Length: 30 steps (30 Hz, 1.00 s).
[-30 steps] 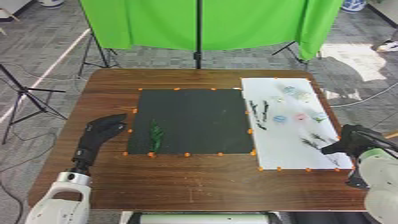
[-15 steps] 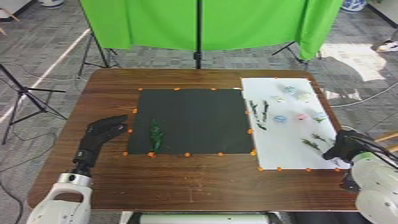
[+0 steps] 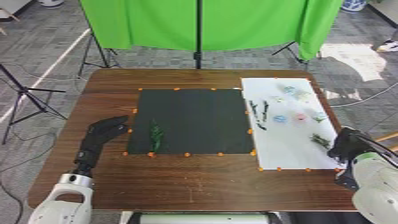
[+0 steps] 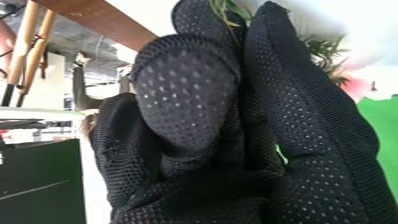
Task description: Arrange flowers
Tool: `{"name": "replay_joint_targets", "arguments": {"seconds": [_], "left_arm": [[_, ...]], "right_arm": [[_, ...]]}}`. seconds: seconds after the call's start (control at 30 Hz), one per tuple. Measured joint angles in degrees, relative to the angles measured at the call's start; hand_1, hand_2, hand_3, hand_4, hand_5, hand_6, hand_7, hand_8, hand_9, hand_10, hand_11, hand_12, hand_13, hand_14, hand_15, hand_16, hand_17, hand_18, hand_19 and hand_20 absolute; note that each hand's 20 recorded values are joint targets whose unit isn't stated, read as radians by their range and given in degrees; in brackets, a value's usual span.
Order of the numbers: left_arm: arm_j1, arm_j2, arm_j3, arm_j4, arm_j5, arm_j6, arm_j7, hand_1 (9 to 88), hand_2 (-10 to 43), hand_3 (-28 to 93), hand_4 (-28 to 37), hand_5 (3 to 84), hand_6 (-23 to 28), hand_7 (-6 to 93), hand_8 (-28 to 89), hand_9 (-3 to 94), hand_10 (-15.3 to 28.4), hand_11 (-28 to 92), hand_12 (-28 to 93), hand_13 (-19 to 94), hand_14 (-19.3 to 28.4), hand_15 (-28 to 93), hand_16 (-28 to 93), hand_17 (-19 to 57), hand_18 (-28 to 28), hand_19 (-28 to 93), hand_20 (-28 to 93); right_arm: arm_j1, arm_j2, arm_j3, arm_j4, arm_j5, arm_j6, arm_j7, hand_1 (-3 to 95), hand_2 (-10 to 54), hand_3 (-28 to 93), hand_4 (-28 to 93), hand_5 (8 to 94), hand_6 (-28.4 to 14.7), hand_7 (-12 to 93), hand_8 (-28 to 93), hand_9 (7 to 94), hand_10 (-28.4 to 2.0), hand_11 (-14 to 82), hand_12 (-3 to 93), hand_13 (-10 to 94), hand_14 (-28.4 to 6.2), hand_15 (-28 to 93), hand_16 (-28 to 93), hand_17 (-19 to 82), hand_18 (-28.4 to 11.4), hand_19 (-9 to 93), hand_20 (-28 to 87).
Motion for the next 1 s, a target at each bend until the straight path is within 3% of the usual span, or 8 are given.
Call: {"name": "replay_joint_targets", "arguments": {"seconds": [0.47,1.0], "left_arm": [[0.0,0.08,-0.03,0.03,-0.16,-0.60,-0.42,30.7,-0.1,60,-15.5,51.4,6.8,12.2,-5,51.8,15.7,23,13,43,20.6,26,-3,10.8,17.4,26,21],[-0.1,0.39,-0.23,-0.02,0.07,-1.85,-0.64,30.3,-0.2,60,-15.7,51.2,6.7,12.3,-5,51.6,15.7,23,13,43,20.6,26,-3,10.7,17.3,25,20]], "right_arm": [[10.4,-0.9,-5.4,-9.9,5.1,7.1,4.5,61.0,-8.5,51,-15,81.6,-2.4,22,19,93.7,-10.6,29.1,19.2,94,-2.6,55,20,69,-10.1,93,37],[28.4,-8.5,-30.7,-13.2,3.0,8.8,1.2,61.4,-8.5,50,-15,81.7,-2.7,22,20,93.7,-10.6,29.6,19.0,94,-2.5,55,20,69,-9.6,93,36]]}}
